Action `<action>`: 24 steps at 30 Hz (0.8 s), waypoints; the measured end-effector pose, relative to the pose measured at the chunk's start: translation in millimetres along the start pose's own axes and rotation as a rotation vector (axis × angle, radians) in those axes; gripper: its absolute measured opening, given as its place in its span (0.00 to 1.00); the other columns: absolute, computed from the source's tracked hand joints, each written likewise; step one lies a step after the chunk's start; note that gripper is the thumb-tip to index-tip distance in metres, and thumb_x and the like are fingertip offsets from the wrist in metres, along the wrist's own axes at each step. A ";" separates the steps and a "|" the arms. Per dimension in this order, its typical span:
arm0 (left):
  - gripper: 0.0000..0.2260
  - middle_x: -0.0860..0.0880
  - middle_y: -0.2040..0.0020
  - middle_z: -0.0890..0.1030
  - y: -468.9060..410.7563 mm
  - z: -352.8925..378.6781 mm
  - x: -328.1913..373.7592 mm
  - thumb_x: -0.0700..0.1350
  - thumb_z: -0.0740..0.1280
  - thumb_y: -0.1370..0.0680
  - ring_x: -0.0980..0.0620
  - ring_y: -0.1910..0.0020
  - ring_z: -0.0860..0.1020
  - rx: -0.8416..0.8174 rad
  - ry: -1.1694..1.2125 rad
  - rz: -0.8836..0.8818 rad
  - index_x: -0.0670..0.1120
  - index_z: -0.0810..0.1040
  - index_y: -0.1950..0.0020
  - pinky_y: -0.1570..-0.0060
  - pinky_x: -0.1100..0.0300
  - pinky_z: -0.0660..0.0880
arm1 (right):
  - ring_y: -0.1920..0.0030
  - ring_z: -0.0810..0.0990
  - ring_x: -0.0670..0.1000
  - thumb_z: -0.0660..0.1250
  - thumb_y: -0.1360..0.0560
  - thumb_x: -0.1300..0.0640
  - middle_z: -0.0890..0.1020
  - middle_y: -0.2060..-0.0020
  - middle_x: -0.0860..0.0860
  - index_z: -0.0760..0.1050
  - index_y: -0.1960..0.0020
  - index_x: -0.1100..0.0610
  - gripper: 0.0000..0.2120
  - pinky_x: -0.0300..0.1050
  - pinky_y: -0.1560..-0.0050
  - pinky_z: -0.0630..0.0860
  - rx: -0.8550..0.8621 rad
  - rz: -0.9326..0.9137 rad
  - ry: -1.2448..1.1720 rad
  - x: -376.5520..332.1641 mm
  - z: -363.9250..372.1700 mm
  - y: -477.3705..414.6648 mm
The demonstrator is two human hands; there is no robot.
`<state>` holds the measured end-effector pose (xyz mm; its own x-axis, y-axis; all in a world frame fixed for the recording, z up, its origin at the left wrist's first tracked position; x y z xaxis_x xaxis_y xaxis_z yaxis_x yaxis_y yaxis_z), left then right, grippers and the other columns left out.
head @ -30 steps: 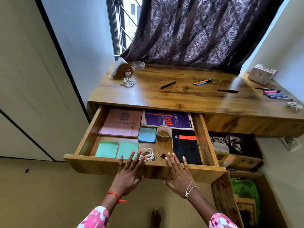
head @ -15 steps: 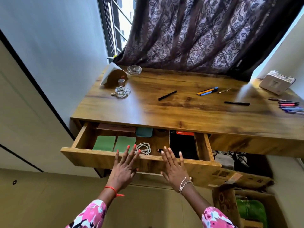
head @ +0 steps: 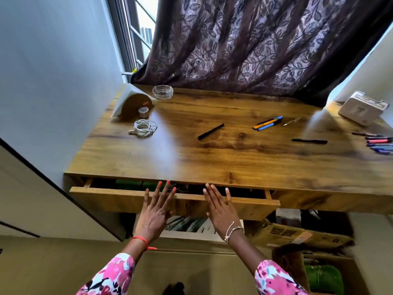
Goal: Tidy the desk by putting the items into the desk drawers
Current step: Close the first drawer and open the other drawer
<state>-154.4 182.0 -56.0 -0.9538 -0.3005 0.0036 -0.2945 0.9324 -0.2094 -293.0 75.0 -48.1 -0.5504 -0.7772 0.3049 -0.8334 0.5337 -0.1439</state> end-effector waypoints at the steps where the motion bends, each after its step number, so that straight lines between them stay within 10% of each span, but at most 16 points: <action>1: 0.32 0.46 0.23 0.38 -4.5 -0.8 -0.3 0.48 0.51 0.25 0.46 0.24 0.39 0.029 -0.016 0.013 0.48 0.42 0.23 0.29 0.42 0.43 | 0.29 0.25 0.54 0.65 0.27 0.46 0.26 0.29 0.56 0.27 0.28 0.61 0.51 0.57 0.30 0.33 0.001 0.015 0.002 2.6 -1.1 -5.9; 5: 0.44 0.46 0.23 0.39 -26.2 -5.8 -14.6 0.37 0.68 0.29 0.47 0.24 0.40 0.103 -0.010 -0.012 0.48 0.42 0.23 0.29 0.42 0.42 | 0.27 0.29 0.56 0.70 0.32 0.56 0.32 0.27 0.59 0.32 0.27 0.62 0.52 0.58 0.30 0.36 0.033 0.049 0.018 10.2 -9.8 -36.4; 8: 0.51 0.47 0.23 0.39 -51.3 -8.2 -26.1 0.49 0.75 0.32 0.47 0.24 0.40 0.074 -0.039 0.046 0.50 0.41 0.23 0.30 0.40 0.44 | 0.25 0.47 0.55 0.75 0.40 0.58 0.59 0.27 0.56 0.49 0.27 0.60 0.50 0.57 0.30 0.41 0.039 -0.016 0.006 8.4 -14.3 -55.5; 12: 0.57 0.47 0.26 0.65 -65.8 -4.0 -27.9 0.55 0.78 0.39 0.41 0.29 0.65 0.050 -0.127 0.160 0.52 0.42 0.23 0.34 0.40 0.57 | 0.35 0.74 0.52 0.80 0.47 0.52 0.75 0.35 0.53 0.72 0.35 0.55 0.42 0.57 0.39 0.73 0.033 -0.076 -0.079 10.2 -10.6 -63.3; 18: 0.41 0.51 0.24 0.58 -65.5 -6.4 -29.4 0.53 0.67 0.29 0.41 0.34 0.72 0.182 -0.103 0.202 0.52 0.46 0.23 0.36 0.43 0.61 | 0.28 0.55 0.50 0.77 0.39 0.61 0.74 0.34 0.53 0.61 0.31 0.54 0.41 0.53 0.34 0.57 0.128 -0.046 -0.221 13.8 -3.1 -61.2; 24: 0.30 0.50 0.31 0.70 -67.4 -2.3 -30.6 0.52 0.59 0.24 0.41 0.35 0.73 0.231 -0.121 0.184 0.54 0.53 0.24 0.36 0.43 0.63 | 0.30 0.66 0.51 0.68 0.32 0.61 0.75 0.35 0.51 0.62 0.31 0.53 0.31 0.52 0.34 0.59 0.135 -0.027 -0.288 14.3 6.7 -62.6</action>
<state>-105.6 128.8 -39.7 -0.9717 -0.1658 -0.1681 -0.0835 0.9073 -0.4122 -249.0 28.2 -41.0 -0.5039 -0.8631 0.0341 -0.8363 0.4777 -0.2690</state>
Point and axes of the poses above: each hand's wrist, its own y-axis away from the middle knuckle, its own z-axis out of the palm, x = y × z, the point moved 9 cm from there along -y, towards the middle knuckle
